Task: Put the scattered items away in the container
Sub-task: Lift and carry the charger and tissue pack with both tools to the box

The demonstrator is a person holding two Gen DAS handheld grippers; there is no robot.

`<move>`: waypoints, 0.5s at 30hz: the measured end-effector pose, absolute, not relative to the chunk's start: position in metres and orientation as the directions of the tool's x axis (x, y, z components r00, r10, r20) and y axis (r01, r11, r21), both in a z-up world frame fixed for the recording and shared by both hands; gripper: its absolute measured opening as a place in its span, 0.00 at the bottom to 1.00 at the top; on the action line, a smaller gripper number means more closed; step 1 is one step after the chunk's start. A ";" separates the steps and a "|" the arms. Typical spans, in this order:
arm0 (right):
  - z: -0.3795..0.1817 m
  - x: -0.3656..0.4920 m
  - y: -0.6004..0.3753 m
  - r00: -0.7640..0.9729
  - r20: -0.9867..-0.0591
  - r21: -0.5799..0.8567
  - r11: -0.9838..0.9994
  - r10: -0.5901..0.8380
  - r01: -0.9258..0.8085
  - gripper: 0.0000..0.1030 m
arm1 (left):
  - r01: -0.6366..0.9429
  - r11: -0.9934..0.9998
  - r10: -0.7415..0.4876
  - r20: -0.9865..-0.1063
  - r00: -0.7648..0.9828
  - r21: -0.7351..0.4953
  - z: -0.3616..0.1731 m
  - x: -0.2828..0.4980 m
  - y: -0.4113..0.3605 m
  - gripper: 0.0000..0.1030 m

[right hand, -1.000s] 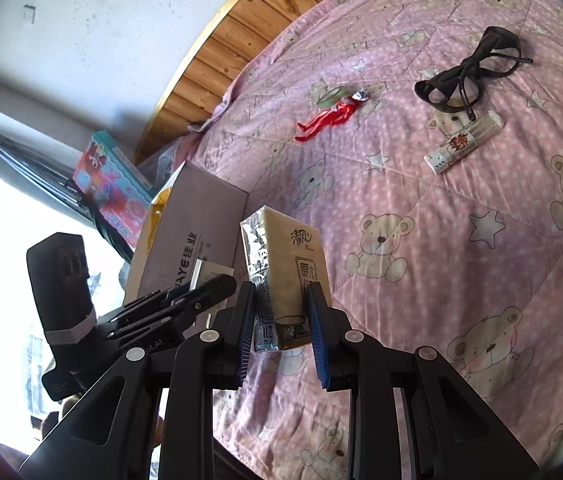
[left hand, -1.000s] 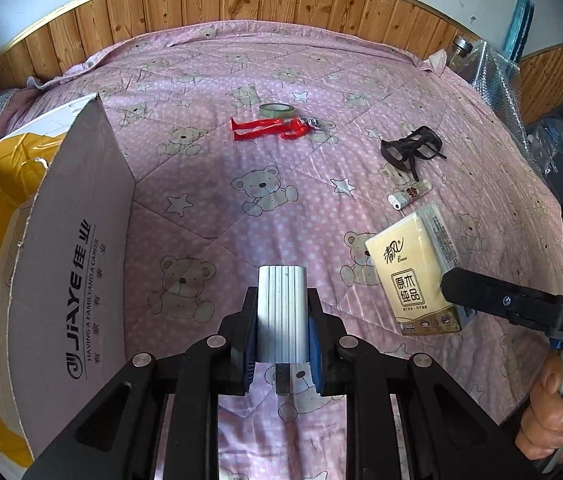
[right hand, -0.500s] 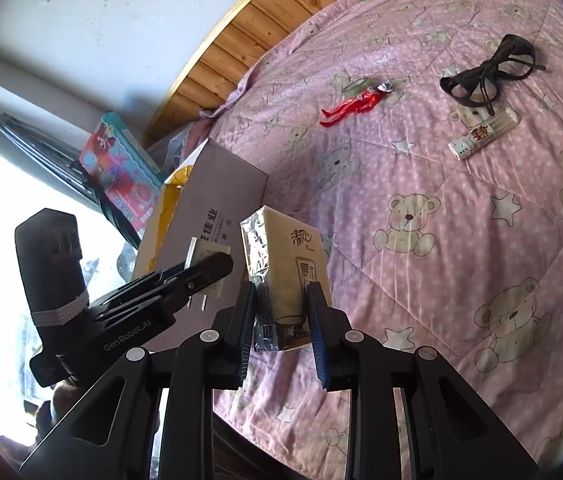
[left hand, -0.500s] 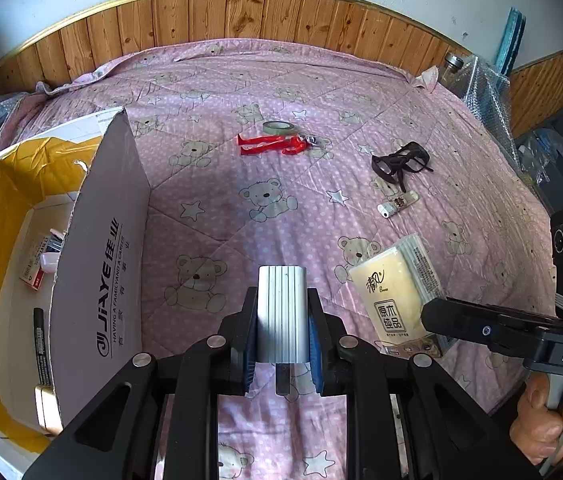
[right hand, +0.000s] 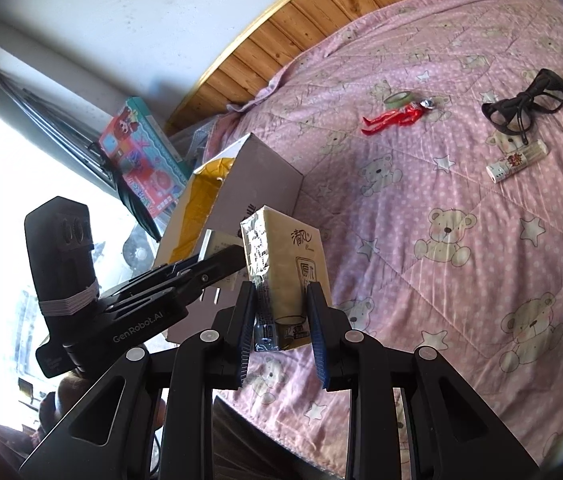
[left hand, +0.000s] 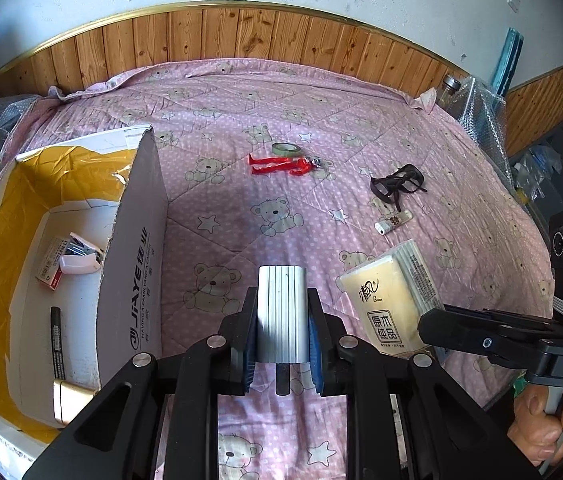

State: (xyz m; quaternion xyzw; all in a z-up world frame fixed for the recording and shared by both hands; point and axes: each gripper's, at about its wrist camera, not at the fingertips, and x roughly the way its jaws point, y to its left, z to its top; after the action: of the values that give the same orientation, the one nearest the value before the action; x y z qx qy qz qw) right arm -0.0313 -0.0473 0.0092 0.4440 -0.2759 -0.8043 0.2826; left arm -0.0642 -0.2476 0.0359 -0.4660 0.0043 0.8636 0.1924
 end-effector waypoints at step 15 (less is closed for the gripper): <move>0.034 -0.028 -0.070 -0.441 -0.552 0.661 -0.694 -0.707 0.285 0.26 | -0.315 -0.924 0.360 -0.772 -0.524 -0.217 0.052 -0.056 -0.272 0.21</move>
State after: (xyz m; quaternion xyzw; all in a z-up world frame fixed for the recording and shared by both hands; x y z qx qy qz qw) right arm -0.0281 -0.0696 0.0341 0.4318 -0.2448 -0.8127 0.3052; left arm -0.0555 -0.2725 0.0522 -0.4480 -0.0249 0.8725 0.1935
